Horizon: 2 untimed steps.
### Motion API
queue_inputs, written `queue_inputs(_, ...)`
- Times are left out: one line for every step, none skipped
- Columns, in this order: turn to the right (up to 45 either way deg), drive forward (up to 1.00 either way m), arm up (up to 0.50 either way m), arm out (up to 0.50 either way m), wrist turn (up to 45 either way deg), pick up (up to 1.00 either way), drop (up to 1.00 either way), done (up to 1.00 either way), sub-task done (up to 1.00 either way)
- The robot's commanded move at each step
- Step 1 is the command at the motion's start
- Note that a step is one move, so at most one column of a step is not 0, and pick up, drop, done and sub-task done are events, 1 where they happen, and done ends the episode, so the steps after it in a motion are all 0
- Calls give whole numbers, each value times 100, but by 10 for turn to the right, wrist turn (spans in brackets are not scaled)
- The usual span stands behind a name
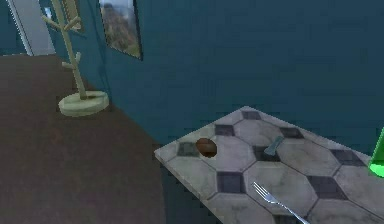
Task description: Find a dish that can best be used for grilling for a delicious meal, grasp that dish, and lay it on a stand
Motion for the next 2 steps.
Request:
queue_inputs(0, 0, 0, 0, -450, 0, 0, 0, 0)
queue_inputs(0, 0, 0, 0, -450, 0, 0, 0, 0)
